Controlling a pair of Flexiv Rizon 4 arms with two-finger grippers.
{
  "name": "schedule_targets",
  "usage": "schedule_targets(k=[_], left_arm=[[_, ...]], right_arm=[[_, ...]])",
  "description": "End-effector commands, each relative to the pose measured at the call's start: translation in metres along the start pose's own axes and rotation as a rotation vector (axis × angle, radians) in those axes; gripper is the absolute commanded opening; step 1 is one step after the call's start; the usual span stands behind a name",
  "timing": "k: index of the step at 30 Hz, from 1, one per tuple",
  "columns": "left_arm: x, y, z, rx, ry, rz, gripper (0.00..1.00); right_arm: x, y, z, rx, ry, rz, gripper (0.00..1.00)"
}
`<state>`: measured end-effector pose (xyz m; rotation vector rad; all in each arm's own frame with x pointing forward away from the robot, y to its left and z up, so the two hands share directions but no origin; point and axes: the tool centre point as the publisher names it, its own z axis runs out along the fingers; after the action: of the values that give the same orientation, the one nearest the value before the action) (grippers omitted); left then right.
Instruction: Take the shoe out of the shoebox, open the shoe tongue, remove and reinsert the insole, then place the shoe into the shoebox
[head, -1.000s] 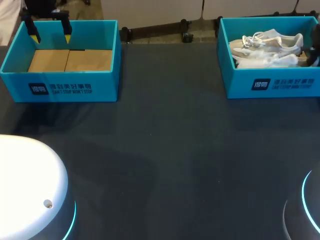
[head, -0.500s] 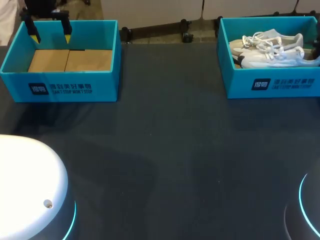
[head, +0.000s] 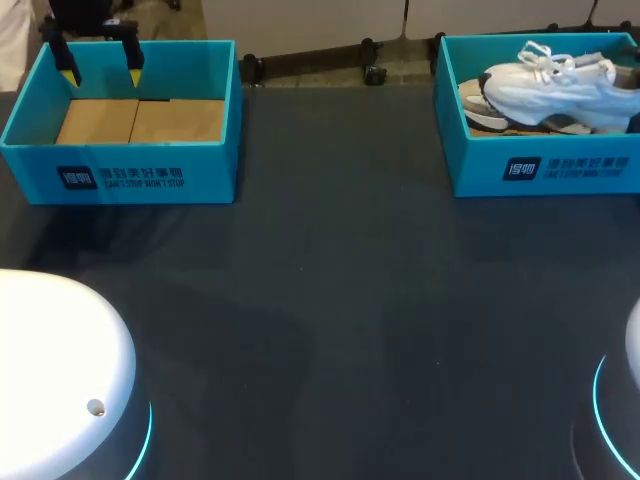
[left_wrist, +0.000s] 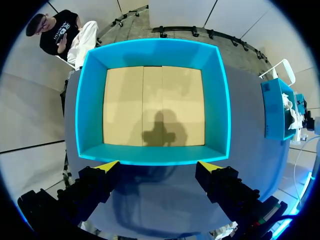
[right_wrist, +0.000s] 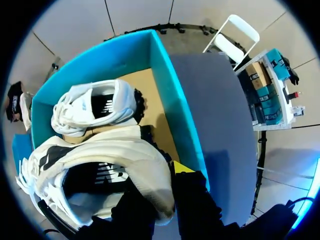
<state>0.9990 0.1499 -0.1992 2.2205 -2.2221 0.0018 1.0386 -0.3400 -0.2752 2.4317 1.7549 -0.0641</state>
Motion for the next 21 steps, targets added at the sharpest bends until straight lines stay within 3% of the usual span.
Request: schedule_targets(k=[1, 9, 17, 21], left_arm=[[0.000, 0.000, 0.000, 0.000, 0.000, 0.000, 1.00], [0.000, 0.000, 0.000, 0.000, 0.000, 0.000, 1.00], [0.000, 0.000, 0.000, 0.000, 0.000, 0.000, 1.00], [0.000, 0.000, 0.000, 0.000, 0.000, 0.000, 1.00]], right_arm=[[0.000, 0.001, -0.021, 0.010, -0.016, 0.006, 0.00], [0.001, -0.012, -0.060, 0.033, -0.043, 0.031, 0.00], [-0.006, -0.045, -0.116, -0.005, -0.046, 0.062, 0.00], [-0.001, -0.062, -0.140, -0.034, -0.046, 0.045, 0.00]])
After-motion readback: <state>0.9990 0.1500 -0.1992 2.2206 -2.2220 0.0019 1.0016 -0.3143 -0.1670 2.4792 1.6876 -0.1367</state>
